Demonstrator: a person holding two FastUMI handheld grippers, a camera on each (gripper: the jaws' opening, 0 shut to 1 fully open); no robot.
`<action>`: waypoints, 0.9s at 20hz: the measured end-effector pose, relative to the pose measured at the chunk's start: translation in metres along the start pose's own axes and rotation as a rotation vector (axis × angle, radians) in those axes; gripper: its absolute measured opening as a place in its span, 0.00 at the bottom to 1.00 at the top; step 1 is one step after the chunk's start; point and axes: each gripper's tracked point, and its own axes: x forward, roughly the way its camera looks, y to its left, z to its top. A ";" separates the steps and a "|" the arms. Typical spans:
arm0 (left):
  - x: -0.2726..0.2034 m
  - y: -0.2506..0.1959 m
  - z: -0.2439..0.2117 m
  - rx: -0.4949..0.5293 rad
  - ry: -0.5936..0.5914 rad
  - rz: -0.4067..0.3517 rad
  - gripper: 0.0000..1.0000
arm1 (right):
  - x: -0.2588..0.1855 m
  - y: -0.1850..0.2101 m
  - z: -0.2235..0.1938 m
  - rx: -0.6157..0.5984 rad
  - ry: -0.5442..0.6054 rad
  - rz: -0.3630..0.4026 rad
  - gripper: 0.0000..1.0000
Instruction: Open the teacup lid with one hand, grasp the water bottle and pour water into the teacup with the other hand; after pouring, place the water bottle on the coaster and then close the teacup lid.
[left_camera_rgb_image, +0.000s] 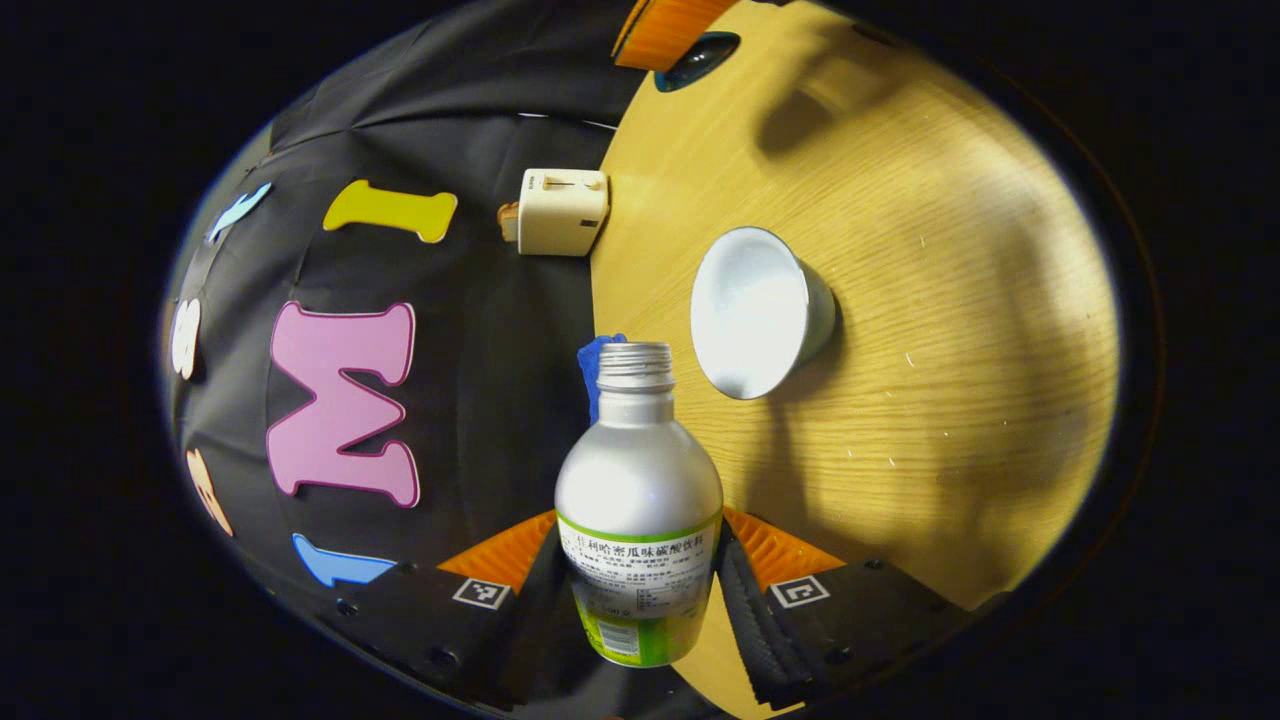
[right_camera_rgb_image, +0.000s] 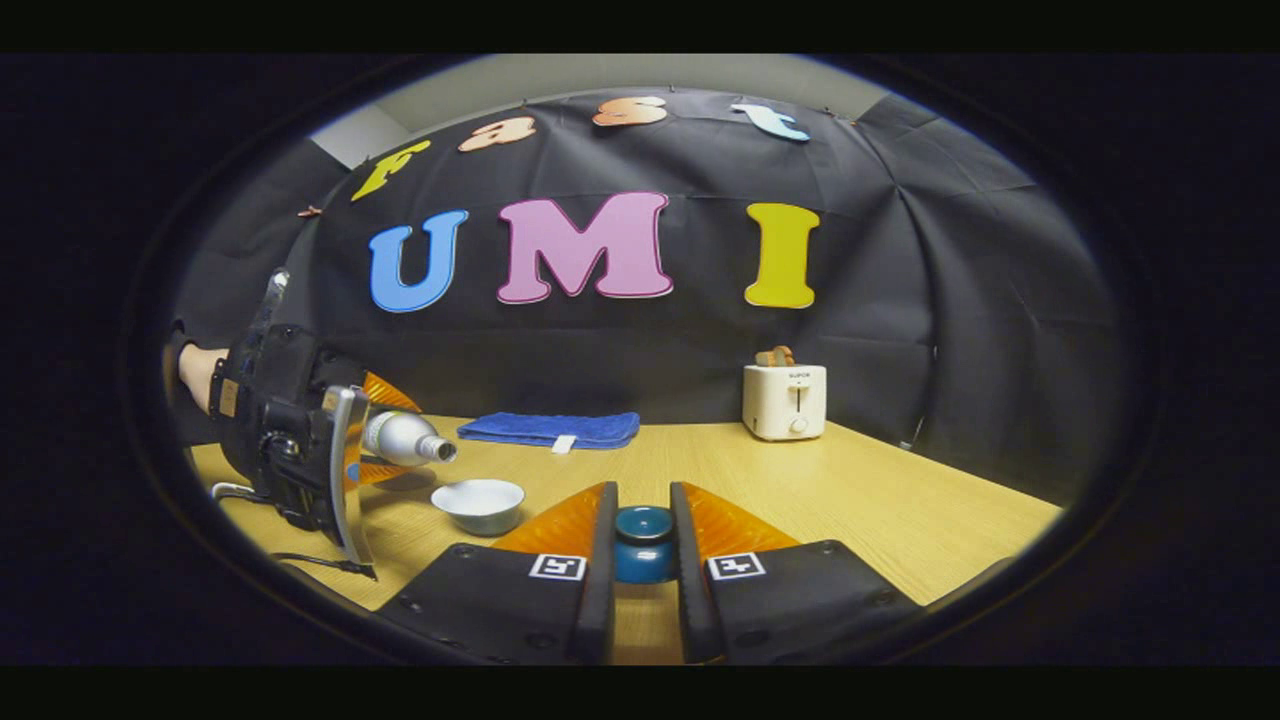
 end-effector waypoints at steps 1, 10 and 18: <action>0.001 0.001 0.001 0.029 0.005 -0.004 0.80 | 0.000 0.001 0.000 0.000 0.000 0.003 0.24; 0.001 -0.011 0.003 0.206 0.056 -0.083 0.79 | 0.000 0.003 0.000 -0.001 -0.001 0.013 0.24; -0.006 -0.012 0.006 0.321 0.094 -0.088 0.79 | -0.001 0.005 -0.001 -0.002 0.000 0.031 0.24</action>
